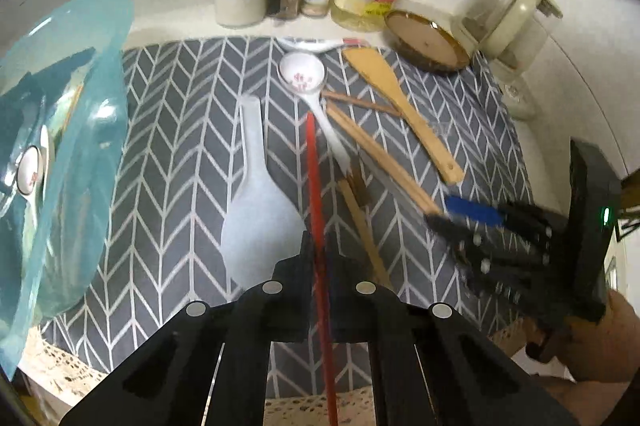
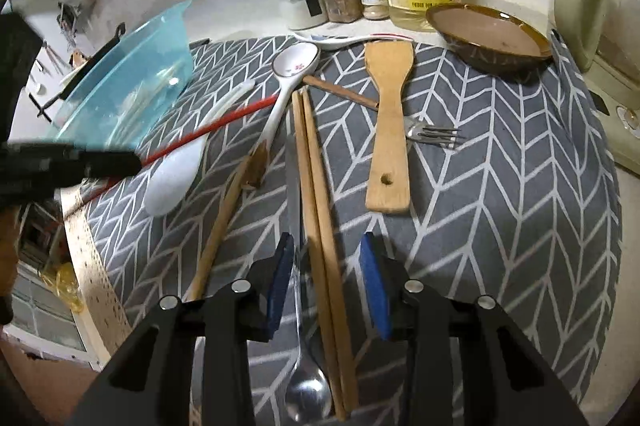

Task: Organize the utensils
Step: 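Grasp the red chopstick with the left tool while the right tool grasps a wooden chopstick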

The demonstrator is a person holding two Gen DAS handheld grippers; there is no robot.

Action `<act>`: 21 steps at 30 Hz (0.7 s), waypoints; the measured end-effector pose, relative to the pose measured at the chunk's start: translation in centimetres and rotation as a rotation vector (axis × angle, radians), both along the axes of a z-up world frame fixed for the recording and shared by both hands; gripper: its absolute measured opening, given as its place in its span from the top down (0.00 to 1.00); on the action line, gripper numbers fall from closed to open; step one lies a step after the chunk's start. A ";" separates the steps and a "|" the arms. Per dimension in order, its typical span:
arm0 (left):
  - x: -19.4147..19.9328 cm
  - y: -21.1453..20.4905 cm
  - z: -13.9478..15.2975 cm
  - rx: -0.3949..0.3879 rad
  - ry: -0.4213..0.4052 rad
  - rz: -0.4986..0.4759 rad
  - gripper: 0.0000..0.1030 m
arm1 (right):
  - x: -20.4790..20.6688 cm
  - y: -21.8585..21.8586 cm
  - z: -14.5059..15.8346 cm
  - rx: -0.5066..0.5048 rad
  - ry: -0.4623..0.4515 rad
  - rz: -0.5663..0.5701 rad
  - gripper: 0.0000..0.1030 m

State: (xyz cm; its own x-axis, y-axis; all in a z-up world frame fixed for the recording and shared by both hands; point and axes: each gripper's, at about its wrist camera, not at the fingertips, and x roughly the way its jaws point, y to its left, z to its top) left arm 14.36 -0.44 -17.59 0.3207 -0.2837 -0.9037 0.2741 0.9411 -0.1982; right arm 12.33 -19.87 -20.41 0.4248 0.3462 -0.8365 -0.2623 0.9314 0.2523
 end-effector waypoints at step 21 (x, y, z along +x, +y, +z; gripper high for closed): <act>-2.3 -2.6 -4.8 0.097 0.020 -0.109 0.91 | 0.2 3.9 -0.4 -0.244 -0.136 0.114 0.91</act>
State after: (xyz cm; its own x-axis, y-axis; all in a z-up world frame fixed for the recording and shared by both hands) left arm 12.06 -3.01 -22.39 0.2744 -0.2271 -0.9344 0.3730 0.9208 -0.1142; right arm 12.54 -16.01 -20.85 0.5084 0.1938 -0.8390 -0.3850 0.9227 -0.0202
